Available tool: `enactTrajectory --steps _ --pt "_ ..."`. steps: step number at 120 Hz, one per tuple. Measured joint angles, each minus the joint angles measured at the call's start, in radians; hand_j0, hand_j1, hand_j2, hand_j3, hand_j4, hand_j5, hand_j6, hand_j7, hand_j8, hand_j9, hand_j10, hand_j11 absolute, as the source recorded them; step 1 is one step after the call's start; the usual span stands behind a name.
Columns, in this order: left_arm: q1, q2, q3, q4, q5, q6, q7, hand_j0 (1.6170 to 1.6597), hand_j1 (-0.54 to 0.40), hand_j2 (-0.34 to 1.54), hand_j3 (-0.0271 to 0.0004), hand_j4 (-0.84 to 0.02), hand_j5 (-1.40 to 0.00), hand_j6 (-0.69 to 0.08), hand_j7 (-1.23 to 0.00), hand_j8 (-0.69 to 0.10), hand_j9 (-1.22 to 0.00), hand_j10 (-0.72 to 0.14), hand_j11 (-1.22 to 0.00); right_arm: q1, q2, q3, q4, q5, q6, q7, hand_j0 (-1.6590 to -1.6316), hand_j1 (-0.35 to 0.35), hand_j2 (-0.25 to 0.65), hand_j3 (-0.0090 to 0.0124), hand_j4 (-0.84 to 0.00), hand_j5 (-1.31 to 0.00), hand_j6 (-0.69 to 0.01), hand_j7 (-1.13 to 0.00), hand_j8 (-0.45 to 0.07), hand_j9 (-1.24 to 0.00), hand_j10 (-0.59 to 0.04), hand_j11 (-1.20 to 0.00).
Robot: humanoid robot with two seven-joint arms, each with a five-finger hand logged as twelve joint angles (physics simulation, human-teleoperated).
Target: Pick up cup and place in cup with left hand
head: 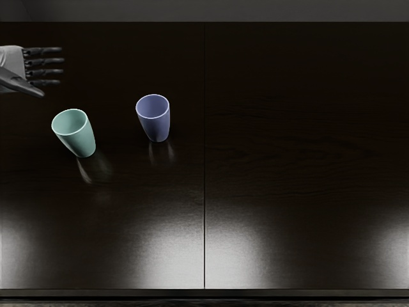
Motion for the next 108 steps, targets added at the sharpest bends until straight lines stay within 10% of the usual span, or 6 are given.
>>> enactTrajectory --steps 17,42,74,108 --pt "-0.003 -0.065 0.002 0.005 0.008 0.0 0.005 1.658 0.349 0.0 0.0 0.001 0.0 0.002 0.0 0.002 0.0 0.001 0.0 0.0 0.0 -0.001 0.0 0.0 0.0 0.0 -1.6581 -0.316 -0.006 0.0 -0.028 -0.04 -0.028 -0.04 -0.028 -0.04 -0.027 -0.04" --pt "-0.148 -0.217 0.0 -0.011 0.126 0.0 0.116 1.6581 0.349 0.0 0.0 0.0 0.0 0.001 0.0 0.001 0.0 0.001 0.0 -0.004 0.0 -0.001 -0.008 0.0 0.0 0.0 -1.6581 -0.316 -0.006 0.0 -0.027 -0.04 -0.028 -0.04 -0.028 -0.04 -0.028 -0.04" --pt "-0.235 -0.297 -0.002 -0.237 0.563 0.002 0.176 1.6581 0.349 0.0 0.0 -0.001 0.0 -0.001 0.0 -0.001 0.0 0.0 0.0 -0.005 0.0 -0.001 -0.01 0.0 0.0 0.0 -1.6581 -0.316 -0.006 0.0 -0.028 -0.04 -0.028 -0.04 -0.028 -0.04 -0.027 -0.04" --pt "-0.252 -0.454 0.005 -0.288 0.862 0.265 0.259 1.6581 0.349 0.0 0.0 -0.002 0.0 -0.002 0.0 -0.002 0.0 -0.001 0.0 -0.005 0.0 -0.001 -0.01 0.0 0.0 0.0 -1.6581 -0.316 -0.006 0.0 -0.028 -0.04 -0.028 -0.04 -0.028 -0.04 -0.028 -0.04"
